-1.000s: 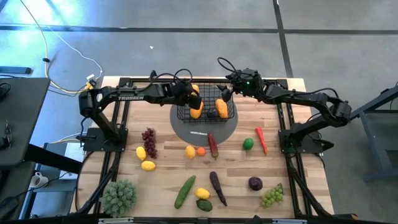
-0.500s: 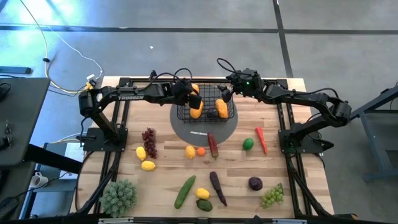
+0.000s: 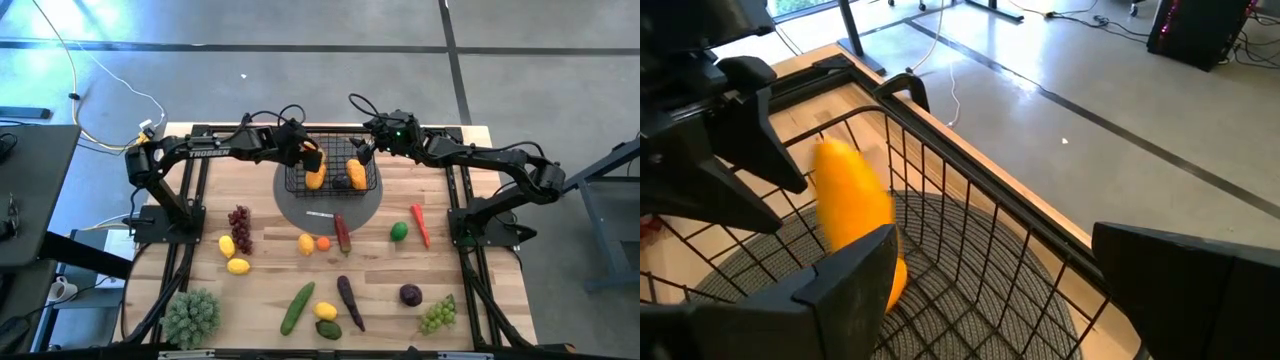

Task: Build produce basket
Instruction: Put the top green lime into the black wire basket

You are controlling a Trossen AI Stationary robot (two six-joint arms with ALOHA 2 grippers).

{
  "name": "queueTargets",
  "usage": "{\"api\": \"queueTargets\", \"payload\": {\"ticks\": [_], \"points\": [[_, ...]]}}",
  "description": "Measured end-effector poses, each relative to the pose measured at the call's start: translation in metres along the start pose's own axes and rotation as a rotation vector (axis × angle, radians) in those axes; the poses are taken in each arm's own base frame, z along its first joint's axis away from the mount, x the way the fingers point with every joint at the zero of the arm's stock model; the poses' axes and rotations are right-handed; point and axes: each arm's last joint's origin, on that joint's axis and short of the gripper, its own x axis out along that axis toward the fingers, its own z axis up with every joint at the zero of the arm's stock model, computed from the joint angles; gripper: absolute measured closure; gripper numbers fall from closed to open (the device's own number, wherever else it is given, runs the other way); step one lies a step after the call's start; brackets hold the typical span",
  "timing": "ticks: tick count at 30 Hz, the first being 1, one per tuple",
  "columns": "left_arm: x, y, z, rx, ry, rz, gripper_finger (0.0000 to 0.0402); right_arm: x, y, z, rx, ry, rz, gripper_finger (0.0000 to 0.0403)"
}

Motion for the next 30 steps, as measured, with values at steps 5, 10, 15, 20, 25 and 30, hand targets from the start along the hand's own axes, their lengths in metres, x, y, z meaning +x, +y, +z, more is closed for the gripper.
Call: {"api": "queueTargets", "payload": {"ticks": [5,10,15,20,25,30], "points": [[0.0,0.002,-0.002,0.03,0.022,0.025,0.0145,0.0,0.0,0.0,0.037,0.0,0.0,0.0086],[-0.01,0.003,-0.002,0.088,0.014,0.026,0.0145,0.0,0.0,-0.002,0.091,0.021,0.009,0.0086],[-0.032,0.0,0.003,0.149,-0.036,-0.016,0.0145,-0.002,0.001,-0.007,0.173,0.084,0.041,0.0086],[-0.062,-0.003,0.005,0.21,-0.092,-0.079,0.0145,-0.014,0.006,-0.005,0.234,0.116,0.067,0.0086],[-0.087,-0.007,0.004,0.283,-0.135,-0.139,0.0145,-0.033,0.017,-0.004,0.313,0.15,0.096,0.0086],[-0.104,-0.008,0.001,0.331,-0.12,-0.228,0.0145,-0.056,0.033,-0.005,0.398,0.209,0.141,0.0086]]}}
